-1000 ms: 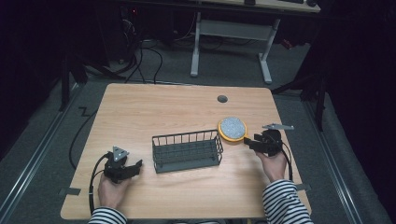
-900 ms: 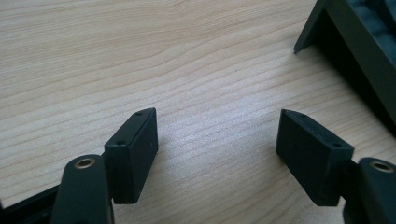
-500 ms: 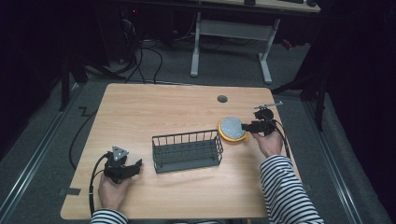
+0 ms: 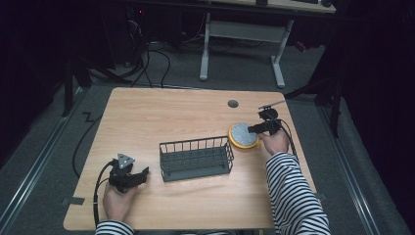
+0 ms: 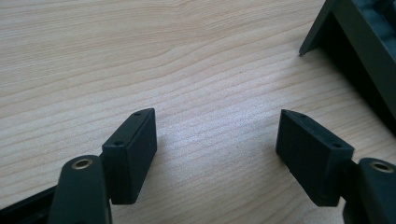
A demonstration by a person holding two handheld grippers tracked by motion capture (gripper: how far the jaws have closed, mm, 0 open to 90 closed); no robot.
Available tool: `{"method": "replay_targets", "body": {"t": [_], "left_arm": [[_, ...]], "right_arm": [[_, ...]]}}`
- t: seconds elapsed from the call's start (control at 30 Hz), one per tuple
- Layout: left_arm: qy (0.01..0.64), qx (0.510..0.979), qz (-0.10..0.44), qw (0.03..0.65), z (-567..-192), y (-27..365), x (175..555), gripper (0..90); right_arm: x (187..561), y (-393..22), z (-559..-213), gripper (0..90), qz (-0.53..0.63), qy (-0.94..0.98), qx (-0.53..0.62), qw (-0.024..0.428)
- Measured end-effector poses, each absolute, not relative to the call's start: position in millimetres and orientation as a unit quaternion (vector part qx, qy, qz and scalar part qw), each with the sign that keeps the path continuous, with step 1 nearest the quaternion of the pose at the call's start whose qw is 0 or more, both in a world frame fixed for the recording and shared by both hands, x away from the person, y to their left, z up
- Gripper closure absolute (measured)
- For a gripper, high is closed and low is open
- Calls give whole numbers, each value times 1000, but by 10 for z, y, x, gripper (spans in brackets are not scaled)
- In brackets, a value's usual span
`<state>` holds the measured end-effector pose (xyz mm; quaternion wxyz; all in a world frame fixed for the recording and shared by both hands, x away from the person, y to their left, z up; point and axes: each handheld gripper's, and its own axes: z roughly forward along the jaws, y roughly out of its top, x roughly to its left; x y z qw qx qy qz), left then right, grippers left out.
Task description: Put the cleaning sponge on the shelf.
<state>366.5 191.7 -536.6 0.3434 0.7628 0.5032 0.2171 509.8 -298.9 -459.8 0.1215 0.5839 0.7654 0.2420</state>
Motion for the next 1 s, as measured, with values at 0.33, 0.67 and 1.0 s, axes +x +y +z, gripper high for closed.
{"method": "replay_targets", "body": {"t": [0.33, 0.67, 1.0], "left_arm": [[503, 763, 217, 343, -5366, 1917, 3665, 295], [504, 762, 218, 343, -5367, 1915, 3665, 294], [504, 762, 219, 343, -5367, 1913, 3664, 294]], "right_arm": [[5142, -3013, -4686, 472, 238, 762, 593, 108], [5195, -3059, -4817, 447, 223, 760, 606, 81], [5251, -3127, -4903, 487, 232, 746, 623, 37]]}}
